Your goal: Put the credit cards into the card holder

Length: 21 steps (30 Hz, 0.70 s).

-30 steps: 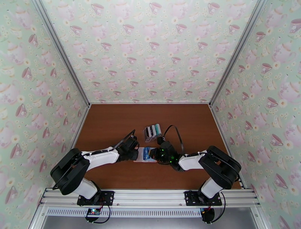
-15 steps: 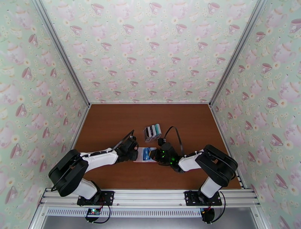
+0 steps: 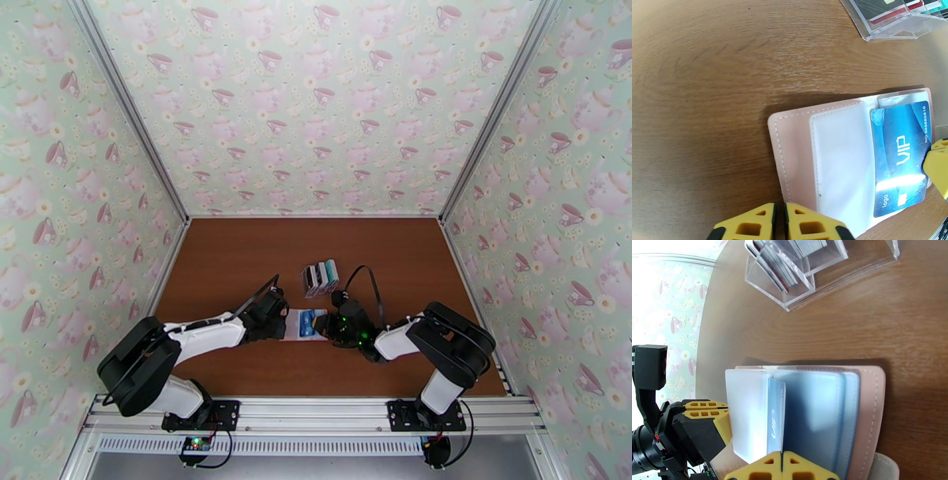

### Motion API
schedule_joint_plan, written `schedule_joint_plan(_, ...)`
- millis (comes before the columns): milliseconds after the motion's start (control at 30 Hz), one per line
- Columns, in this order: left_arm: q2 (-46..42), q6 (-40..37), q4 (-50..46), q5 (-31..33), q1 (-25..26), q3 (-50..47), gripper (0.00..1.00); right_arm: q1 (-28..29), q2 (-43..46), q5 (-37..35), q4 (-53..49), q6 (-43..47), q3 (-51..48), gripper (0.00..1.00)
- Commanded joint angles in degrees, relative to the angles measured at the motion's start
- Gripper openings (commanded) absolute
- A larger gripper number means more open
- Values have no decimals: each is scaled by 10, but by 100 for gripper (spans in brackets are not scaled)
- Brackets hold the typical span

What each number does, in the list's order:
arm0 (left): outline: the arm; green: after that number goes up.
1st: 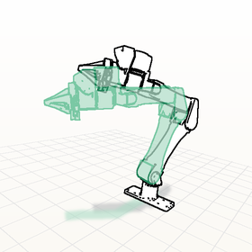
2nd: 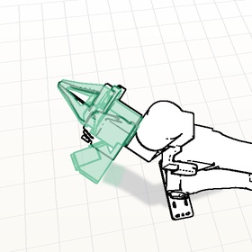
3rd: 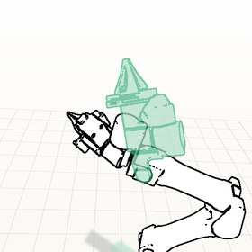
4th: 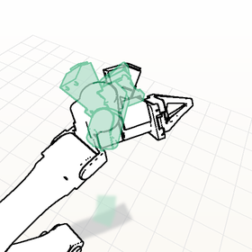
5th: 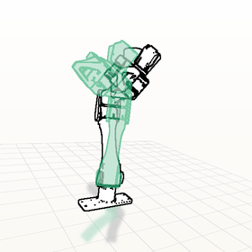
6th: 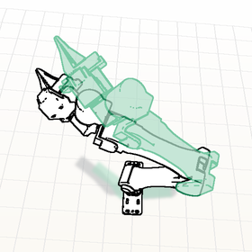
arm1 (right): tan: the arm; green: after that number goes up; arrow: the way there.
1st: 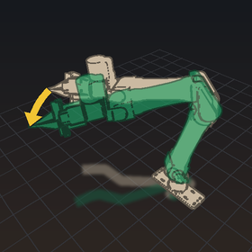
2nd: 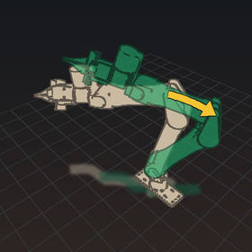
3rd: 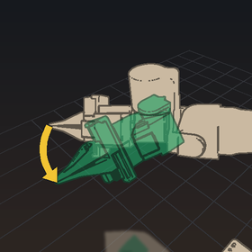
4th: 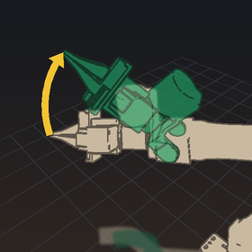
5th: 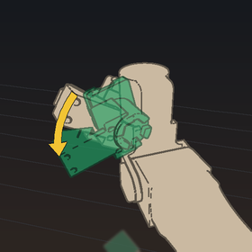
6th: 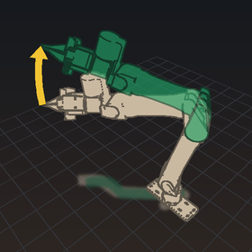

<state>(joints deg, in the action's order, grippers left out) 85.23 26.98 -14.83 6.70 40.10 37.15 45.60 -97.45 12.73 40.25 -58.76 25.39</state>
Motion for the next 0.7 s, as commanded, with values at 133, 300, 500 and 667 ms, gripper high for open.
schedule_joint_plan(133,16,2,-30,5,-3,-1,8,-3,-25,4,-8,1,-8,0)
schedule_joint_plan(300,16,2,-30,4,-2,-2,7,-3,-35,13,10,-8,-6,0)
schedule_joint_plan(500,19,3,-29,3,-3,-2,8,-3,-32,16,15,-15,-6,0)
schedule_joint_plan(667,2,5,-36,10,-4,-2,11,-3,-31,14,11,-20,-5,0)
